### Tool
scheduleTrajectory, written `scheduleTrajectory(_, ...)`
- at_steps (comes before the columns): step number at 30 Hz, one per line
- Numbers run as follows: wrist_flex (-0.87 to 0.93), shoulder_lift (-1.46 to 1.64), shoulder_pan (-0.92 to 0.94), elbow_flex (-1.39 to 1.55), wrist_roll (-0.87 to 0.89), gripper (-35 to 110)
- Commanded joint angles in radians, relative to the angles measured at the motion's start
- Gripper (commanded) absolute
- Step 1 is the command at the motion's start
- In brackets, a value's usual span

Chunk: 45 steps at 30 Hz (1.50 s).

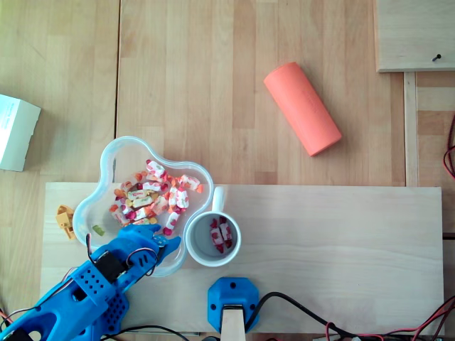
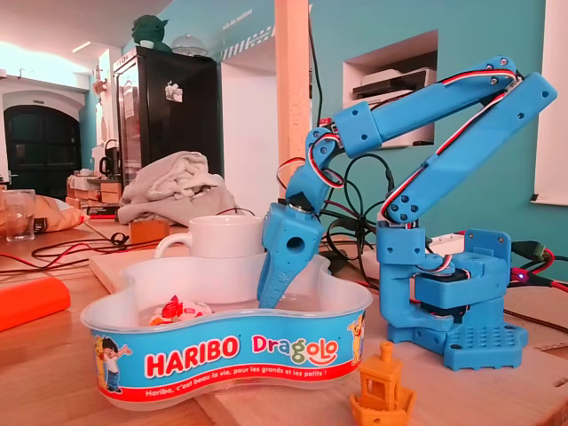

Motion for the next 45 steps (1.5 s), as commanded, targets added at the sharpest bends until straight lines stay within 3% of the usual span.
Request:
scheduleTrajectory(1, 0.005, 0.02, 0.014, -0.02, 0.025, 21)
scheduleTrajectory(10, -0.109, 0.02, -0.028, 0.0, 0.026, 21)
scheduleTrajectory(28, -0.127, 0.018, -0.057, 0.064, 0.048, 21)
scheduleTrajectory(35, -0.256, 0.017, -0.051, 0.106, 0.038, 21)
scheduleTrajectory(45, -0.265, 0.018, -0.048, 0.114, 0.046, 21)
